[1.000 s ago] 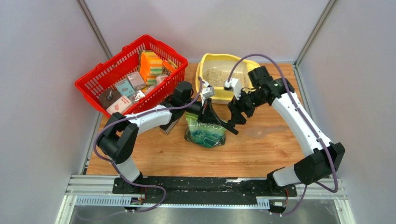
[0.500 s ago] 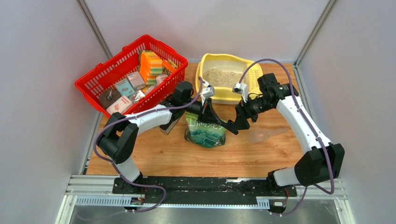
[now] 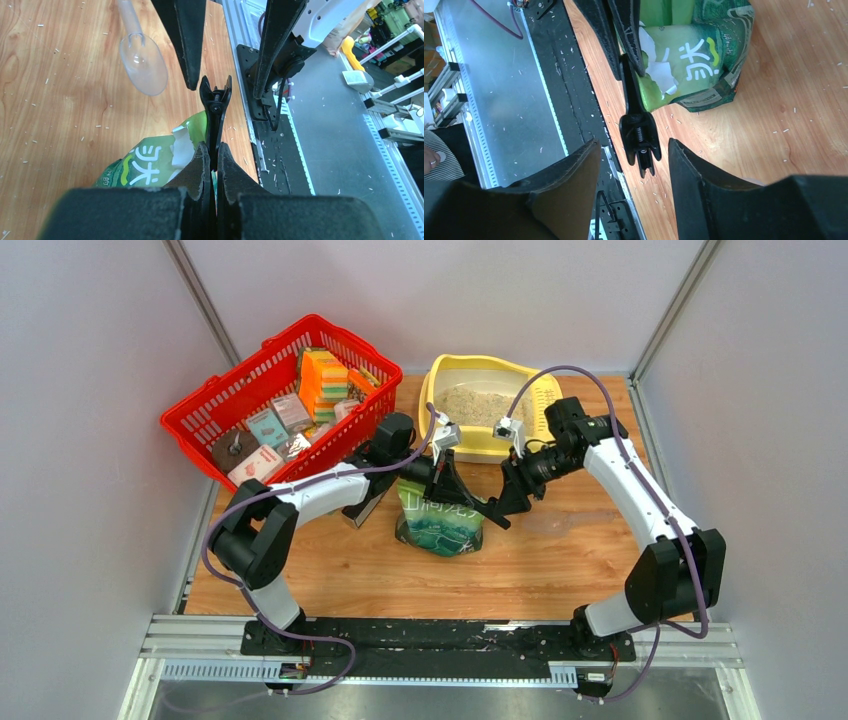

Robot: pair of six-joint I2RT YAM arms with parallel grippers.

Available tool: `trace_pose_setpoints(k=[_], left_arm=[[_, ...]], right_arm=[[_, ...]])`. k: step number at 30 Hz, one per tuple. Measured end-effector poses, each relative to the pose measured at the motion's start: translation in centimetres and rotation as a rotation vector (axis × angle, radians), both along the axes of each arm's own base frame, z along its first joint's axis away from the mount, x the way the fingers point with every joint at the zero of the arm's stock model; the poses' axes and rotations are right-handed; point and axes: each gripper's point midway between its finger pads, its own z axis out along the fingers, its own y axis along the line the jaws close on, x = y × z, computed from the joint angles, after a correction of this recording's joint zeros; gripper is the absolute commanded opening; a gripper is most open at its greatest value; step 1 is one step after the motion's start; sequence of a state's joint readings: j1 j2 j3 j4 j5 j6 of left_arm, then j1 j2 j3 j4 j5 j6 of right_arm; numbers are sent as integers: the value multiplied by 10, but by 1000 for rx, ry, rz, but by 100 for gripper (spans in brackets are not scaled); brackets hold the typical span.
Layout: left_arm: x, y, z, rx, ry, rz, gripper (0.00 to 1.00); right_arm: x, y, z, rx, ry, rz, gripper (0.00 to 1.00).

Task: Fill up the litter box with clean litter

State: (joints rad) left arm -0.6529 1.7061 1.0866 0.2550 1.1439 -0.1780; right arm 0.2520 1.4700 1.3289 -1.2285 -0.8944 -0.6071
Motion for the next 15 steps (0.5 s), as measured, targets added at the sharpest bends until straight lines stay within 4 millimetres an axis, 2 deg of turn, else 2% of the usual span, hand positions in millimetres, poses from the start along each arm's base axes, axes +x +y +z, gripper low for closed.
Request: trace_pose_setpoints(k=[7,8,10,11,12,15], left_arm=[[-1,0,0,0,5,-6,1],[-1,0,0,0,6,-6,4],[-1,0,0,1,8,-7,10],[0,0,-1,2,9,-6,14],[0,0,-1,3,10,-6,25],[2,0,-2,11,15,0,39]], right_arm=[[-2,6,-1,11,4,23,39],[-1,6,-2,11,3,26,36],[1,7,-4,11,1,29,21],[1,7,-4,9,-1,31,8],[1,7,-4,10,-4,35,4],[0,6,-4,7,-10,42,0]])
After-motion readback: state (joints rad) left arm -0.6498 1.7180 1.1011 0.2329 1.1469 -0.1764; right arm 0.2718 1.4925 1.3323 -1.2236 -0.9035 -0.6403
